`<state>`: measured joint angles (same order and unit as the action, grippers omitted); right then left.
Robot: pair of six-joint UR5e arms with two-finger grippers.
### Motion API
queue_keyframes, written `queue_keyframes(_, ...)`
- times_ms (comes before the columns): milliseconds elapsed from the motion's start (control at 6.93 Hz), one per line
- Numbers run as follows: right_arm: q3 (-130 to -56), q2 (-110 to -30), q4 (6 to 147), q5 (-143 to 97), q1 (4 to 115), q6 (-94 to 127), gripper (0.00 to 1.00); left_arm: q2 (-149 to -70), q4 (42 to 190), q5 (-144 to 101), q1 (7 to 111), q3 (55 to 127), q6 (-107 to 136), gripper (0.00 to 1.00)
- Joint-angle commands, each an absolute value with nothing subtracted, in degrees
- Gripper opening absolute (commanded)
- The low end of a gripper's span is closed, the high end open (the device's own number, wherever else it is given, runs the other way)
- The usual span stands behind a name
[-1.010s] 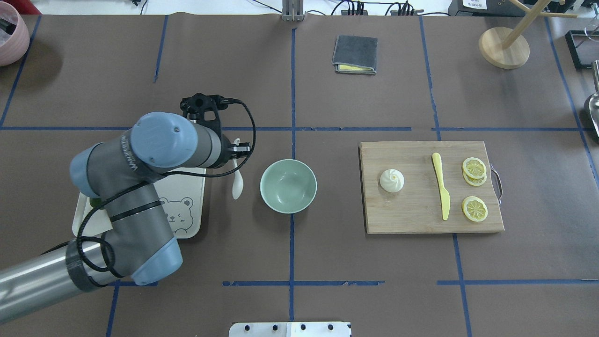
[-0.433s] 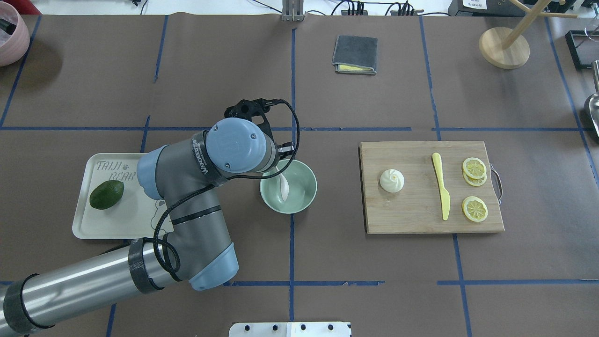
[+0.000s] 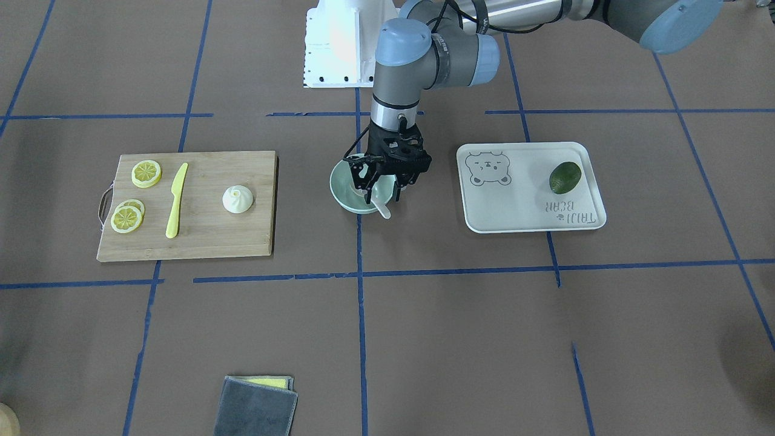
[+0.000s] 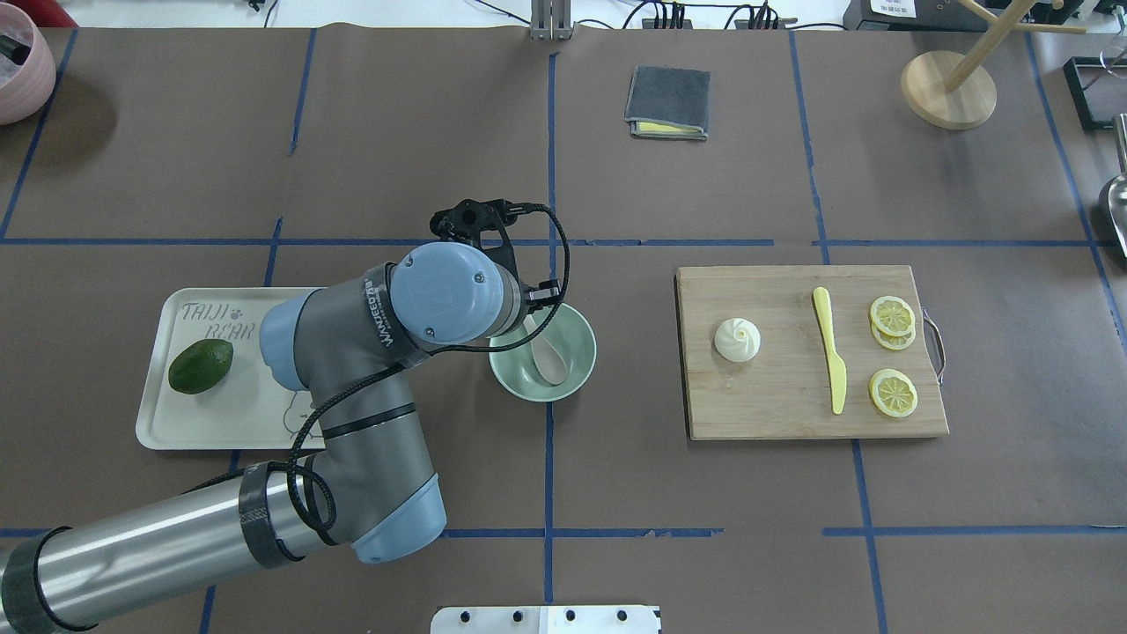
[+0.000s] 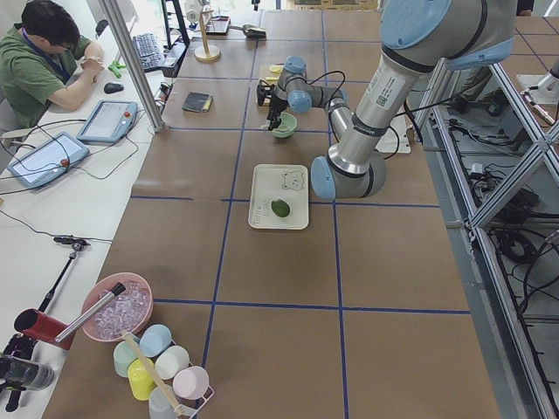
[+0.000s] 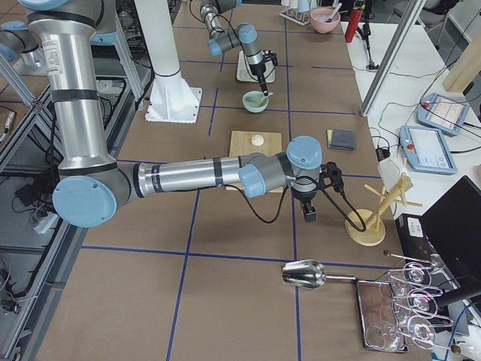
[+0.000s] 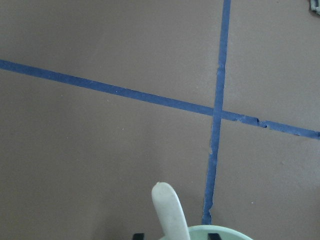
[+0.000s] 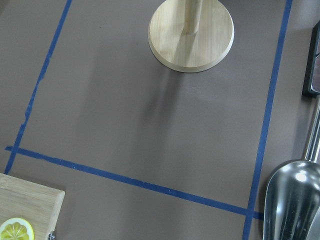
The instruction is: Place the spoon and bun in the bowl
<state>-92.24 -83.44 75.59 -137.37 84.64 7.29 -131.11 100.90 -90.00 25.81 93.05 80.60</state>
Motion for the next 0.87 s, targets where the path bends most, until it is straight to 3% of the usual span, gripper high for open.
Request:
queue_keyframes(0, -93.34, -83.23, 75.41, -137.37, 84.64, 7.21, 1.00, -124.85, 100.64, -90.26, 27.67, 102.94, 63.74, 1.00)
queue_keyframes(433, -93.69, -82.18, 66.92, -137.28, 79.64, 9.82, 1.00, -113.08, 100.72, -110.93, 50.87, 107.75, 21.89, 1.00)
queue_keyframes(721, -95.09, -81.83, 63.47, -135.28, 74.03, 17.36, 1.00, -105.50, 100.73, -124.57, 71.01, 102.35, -2.27, 1.00)
